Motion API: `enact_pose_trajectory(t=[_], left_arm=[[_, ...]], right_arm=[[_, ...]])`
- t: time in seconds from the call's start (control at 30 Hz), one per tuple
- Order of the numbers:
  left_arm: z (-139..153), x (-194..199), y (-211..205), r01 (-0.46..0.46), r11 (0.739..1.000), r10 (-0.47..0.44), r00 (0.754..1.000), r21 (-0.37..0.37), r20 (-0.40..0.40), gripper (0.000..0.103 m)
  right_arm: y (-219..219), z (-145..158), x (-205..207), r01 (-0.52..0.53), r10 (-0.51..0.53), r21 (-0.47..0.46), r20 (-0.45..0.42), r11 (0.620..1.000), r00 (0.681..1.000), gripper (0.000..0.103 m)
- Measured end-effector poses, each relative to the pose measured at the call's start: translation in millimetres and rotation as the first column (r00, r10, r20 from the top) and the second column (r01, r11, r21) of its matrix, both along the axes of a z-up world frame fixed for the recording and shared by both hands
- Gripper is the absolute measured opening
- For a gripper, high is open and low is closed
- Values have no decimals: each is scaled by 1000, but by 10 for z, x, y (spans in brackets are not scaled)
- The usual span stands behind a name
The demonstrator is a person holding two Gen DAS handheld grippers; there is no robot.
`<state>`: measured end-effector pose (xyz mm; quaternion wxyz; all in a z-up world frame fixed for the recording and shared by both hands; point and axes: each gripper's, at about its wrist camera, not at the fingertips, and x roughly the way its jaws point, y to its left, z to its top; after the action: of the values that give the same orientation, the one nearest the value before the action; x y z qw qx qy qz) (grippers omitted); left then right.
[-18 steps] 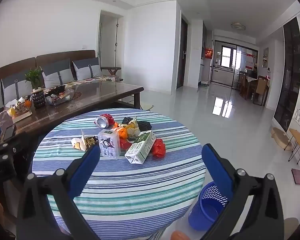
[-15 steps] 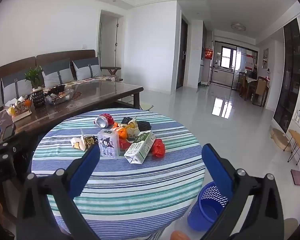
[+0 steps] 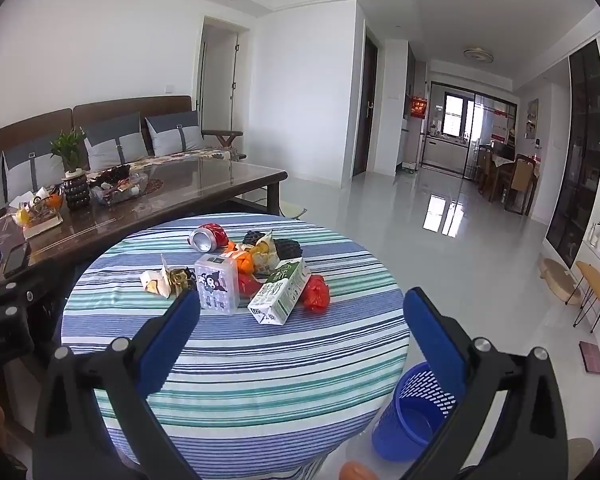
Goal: Collect trash
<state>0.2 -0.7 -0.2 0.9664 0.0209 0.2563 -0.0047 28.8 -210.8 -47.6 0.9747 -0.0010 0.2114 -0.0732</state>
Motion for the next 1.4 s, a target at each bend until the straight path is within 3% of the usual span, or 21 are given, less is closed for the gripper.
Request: enact_pose_trajectory(t=[1.4], left_arm=[[1, -5, 1, 1, 1000, -1, 1000, 0, 2, 99]], right_arm=[[-2, -41, 8, 0, 0, -13, 1, 1000, 1000, 98]])
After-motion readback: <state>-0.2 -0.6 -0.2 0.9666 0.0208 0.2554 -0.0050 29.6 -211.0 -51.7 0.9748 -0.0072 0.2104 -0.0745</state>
